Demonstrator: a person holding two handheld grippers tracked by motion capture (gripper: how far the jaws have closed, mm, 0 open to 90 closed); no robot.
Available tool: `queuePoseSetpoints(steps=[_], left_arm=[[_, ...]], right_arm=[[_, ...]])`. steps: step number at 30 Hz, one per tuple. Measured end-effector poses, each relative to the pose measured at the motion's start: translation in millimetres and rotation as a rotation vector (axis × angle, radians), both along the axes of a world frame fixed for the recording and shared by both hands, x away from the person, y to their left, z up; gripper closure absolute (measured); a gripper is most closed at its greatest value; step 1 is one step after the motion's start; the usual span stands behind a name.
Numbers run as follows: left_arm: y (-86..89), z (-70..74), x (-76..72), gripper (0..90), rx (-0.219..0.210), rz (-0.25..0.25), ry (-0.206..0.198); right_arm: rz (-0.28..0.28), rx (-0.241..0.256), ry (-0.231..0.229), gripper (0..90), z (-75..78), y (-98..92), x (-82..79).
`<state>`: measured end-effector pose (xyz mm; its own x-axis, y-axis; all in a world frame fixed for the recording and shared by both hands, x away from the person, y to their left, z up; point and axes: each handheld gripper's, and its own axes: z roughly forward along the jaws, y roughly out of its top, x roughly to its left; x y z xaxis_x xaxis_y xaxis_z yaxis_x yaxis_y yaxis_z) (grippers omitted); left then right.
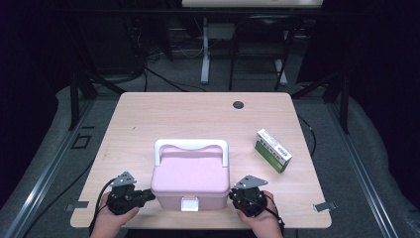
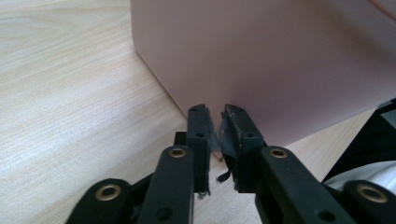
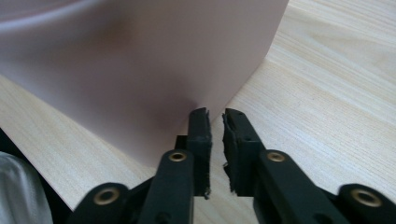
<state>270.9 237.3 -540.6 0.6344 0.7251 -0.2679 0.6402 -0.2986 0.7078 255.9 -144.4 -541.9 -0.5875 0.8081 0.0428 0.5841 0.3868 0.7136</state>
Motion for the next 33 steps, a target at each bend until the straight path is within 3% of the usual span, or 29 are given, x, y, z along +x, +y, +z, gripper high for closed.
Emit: queuePoseSetpoints(steps=[1,4,11,22,25,29,33], left_arm=[[2.4,1.1,1.3,75.3,-0.012,0.004,0.003],[4.6,1.2,2.7,66.6,-0.014,0.011,0.000],[16.5,9.0,6.1,57.6,-0.048,0.025,-0.020],[24.3,27.3,9.2,57.1,-0.043,0.001,-0.051],[26.8,37.5,11.1,57.2,-0.034,0.003,-0.073],[28.2,51.2,14.0,56.8,-0.055,0.005,-0.099],[26.2,60.9,19.6,57.0,-0.046,0.008,-0.091]], right_arm=[[-0.002,0.010,0.012,73.3,-0.3,-2.6,2.1],[-0.005,0.027,0.021,70.3,-0.3,-6.0,4.5],[0.003,0.028,0.010,56.3,4.3,-14.9,9.8],[0.035,0.055,-0.019,58.9,24.6,-24.9,12.8],[0.028,0.049,-0.017,59.4,29.5,-27.0,13.9],[0.012,0.065,-0.006,60.8,37.4,-29.7,17.2],[0.008,0.053,-0.003,60.4,45.2,-29.9,20.5]])
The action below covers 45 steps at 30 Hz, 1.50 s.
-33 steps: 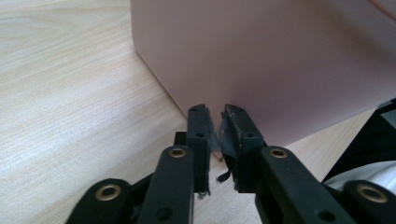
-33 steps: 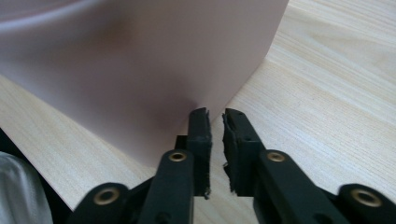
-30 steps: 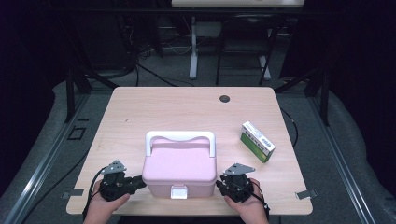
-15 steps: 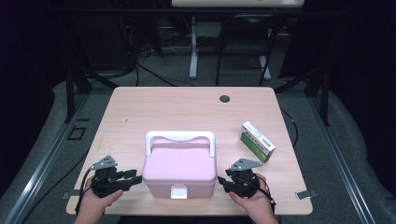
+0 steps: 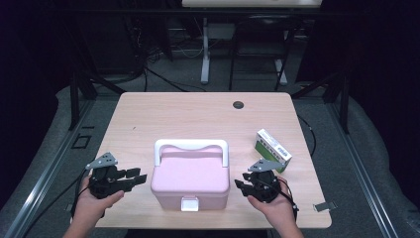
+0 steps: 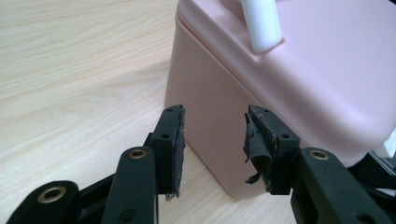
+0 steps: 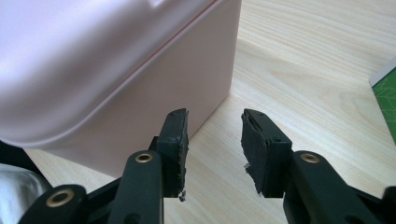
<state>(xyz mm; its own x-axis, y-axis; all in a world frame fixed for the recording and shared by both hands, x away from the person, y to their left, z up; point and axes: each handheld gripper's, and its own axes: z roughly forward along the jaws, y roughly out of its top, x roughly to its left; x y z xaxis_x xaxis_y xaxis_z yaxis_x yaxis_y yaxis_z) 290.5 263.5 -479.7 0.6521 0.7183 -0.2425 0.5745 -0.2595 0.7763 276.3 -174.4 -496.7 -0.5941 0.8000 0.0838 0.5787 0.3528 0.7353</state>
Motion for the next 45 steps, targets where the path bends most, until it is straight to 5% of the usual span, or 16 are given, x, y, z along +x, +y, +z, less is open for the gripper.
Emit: queuePoseSetpoints(steps=[15,18,30,45], left_arm=[[-15.2,29.9,16.1,57.4,0.021,-0.018,0.011],[-19.9,36.4,19.1,57.4,0.017,-0.029,0.004],[-35.5,53.3,32.1,55.4,0.018,-0.043,-0.002],[-38.5,41.8,37.7,55.8,0.013,-0.052,0.008]], right_arm=[[-0.010,0.005,-0.036,54.7,36.8,1.8,11.8],[-0.026,0.036,-0.046,54.1,45.5,1.3,13.4],[0.023,0.069,-0.071,59.3,71.1,13.8,21.3],[0.056,0.086,-0.035,58.9,62.3,27.3,31.9]])
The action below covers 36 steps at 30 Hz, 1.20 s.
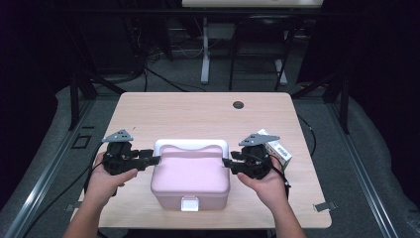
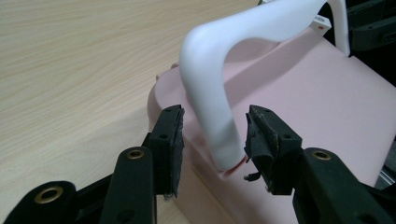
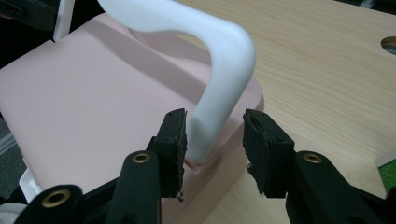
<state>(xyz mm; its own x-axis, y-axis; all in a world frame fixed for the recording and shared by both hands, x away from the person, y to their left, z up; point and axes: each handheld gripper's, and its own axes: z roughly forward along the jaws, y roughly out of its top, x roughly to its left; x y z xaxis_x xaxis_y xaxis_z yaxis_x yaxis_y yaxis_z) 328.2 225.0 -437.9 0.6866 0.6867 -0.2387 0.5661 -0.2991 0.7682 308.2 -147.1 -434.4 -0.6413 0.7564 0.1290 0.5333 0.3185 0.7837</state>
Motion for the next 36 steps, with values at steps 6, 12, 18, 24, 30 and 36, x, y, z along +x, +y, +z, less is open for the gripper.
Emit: queuePoseSetpoints(steps=[6,12,18,24,30,36], left_arm=[[-2.3,-8.0,0.7,58.9,-0.023,-0.026,0.008],[-5.5,-7.7,-1.5,60.2,-0.020,-0.034,-0.003],[-6.1,-2.1,-9.3,61.9,-0.004,-0.041,-0.038],[-6.0,-2.4,-14.3,65.8,0.001,-0.036,-0.064],[-5.5,-6.4,-14.0,68.1,-0.001,-0.035,-0.068],[-5.4,-8.7,-13.8,70.7,-0.005,-0.032,-0.076]], right_arm=[[0.018,0.020,0.001,60.8,-4.9,4.5,1.2],[0.019,0.031,-0.003,61.4,-5.9,3.7,0.4],[0.023,0.038,-0.034,65.6,-2.3,3.0,-6.5],[0.027,0.016,-0.057,67.9,-1.1,3.9,-11.7],[0.037,0.024,-0.044,69.2,-5.5,3.9,-9.0],[0.039,0.033,-0.038,70.5,-8.8,3.8,-8.0]])
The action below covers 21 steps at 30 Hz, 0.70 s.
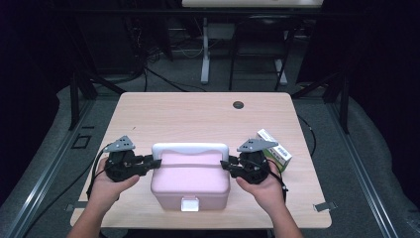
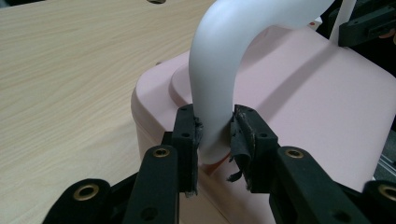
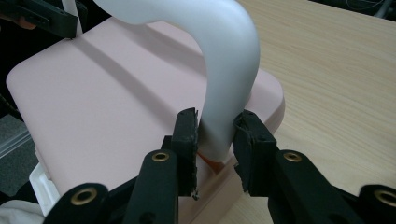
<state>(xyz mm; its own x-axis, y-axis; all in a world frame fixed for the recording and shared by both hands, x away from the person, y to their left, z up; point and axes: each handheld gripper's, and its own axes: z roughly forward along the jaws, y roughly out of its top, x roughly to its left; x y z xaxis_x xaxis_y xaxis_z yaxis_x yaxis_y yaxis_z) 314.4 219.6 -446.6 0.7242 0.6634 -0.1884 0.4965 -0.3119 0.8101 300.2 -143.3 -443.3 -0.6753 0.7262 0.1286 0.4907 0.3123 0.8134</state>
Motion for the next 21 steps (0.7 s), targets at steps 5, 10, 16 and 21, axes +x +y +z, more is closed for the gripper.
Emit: queuePoseSetpoints(steps=[5,10,16,21], left_arm=[[0.9,1.2,-2.3,73.3,-0.001,-0.002,0.001],[0.7,2.1,-3.5,73.5,0.005,0.005,0.008],[2.1,3.2,-4.0,73.6,0.001,-0.006,0.023],[2.8,5.5,-5.9,73.6,0.000,-0.005,0.012]], right_arm=[[0.008,0.003,-0.001,72.9,0.7,-1.0,-1.3],[0.011,-0.001,-0.009,73.3,0.8,-0.9,-2.1],[0.021,0.002,-0.005,73.7,1.5,-1.2,-3.0],[0.026,0.009,-0.007,73.7,3.8,-0.9,-5.2]])
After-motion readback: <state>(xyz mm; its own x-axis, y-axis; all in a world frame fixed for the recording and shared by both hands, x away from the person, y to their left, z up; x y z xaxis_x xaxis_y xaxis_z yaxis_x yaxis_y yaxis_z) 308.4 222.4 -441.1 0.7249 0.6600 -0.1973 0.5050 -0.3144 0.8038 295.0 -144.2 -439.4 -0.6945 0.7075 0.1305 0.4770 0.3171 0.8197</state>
